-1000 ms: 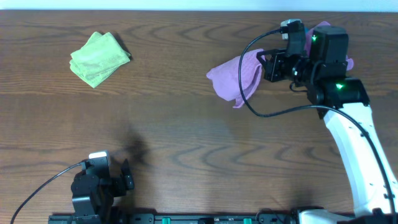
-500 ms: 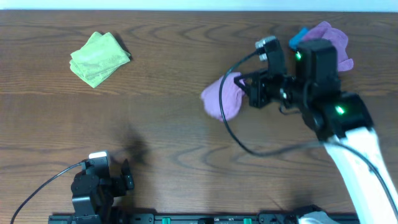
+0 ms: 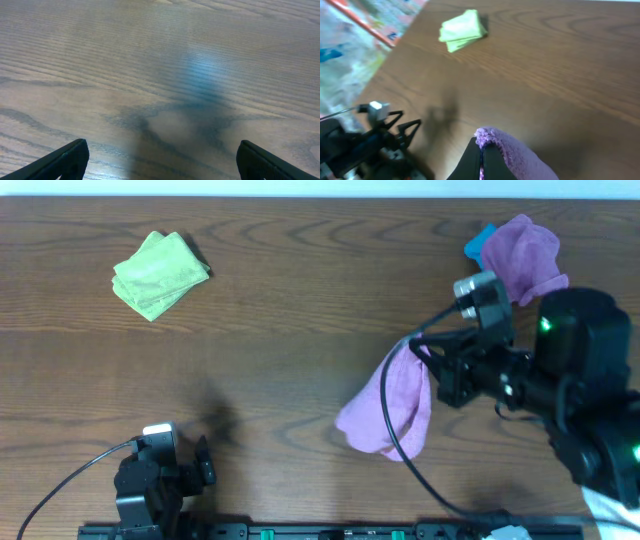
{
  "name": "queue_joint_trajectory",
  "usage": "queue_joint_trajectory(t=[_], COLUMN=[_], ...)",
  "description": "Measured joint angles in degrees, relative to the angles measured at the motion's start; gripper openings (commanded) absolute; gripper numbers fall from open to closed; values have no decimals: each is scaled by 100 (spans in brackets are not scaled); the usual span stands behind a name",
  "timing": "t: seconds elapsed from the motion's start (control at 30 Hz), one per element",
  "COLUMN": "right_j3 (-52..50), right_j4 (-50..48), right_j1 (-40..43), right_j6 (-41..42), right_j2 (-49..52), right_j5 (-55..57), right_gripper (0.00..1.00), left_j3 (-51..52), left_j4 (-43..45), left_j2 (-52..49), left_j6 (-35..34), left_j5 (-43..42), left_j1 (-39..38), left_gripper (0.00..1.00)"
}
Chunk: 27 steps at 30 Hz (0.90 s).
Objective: Fold the cloth
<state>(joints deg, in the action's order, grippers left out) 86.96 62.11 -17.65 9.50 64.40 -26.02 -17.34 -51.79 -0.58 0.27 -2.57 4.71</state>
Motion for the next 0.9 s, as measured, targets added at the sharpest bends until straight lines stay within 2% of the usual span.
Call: queue_joint_trajectory(t=[0.13,0.27,0.33,0.37,0.4,0.47,0.57,0.67,0.9], right_j3=[-83,-129,-149,-157,-170,-216,-227,-227,-227], right_j4=[-793,-2358,-3158,-3554,-4011,-4419,-4478,-3928,-2527], right_j1=[13,221,409,498,623,785,846,844,841], right_j6=[-275,-588,-647,-678,-721,-756,-780,-782,-944], right_j2=[949,2356,3032,3331,3687,4019,4009,3838,3698], right_j5=[544,1235,1631,1847,2142,2586,2957,2968,2013], right_gripper=[1,17,35,51,56,72,74,76,75], left_j3=[0,0,-2,-4,-4,-4,-4,-4,-4], left_j4=[0,0,-4,-2,-7,-7,-4,-7,-7], left_j2=[0,0,2,0,0,0,0,0,0], left_j6=[0,0,0,0,0,0,0,0,0], left_j5=[0,0,0,0,0,0,0,0,0], left_j1=[0,0,0,0,0,0,0,0,0], left_gripper=[95,96,96,95,95,95,96,95,95])
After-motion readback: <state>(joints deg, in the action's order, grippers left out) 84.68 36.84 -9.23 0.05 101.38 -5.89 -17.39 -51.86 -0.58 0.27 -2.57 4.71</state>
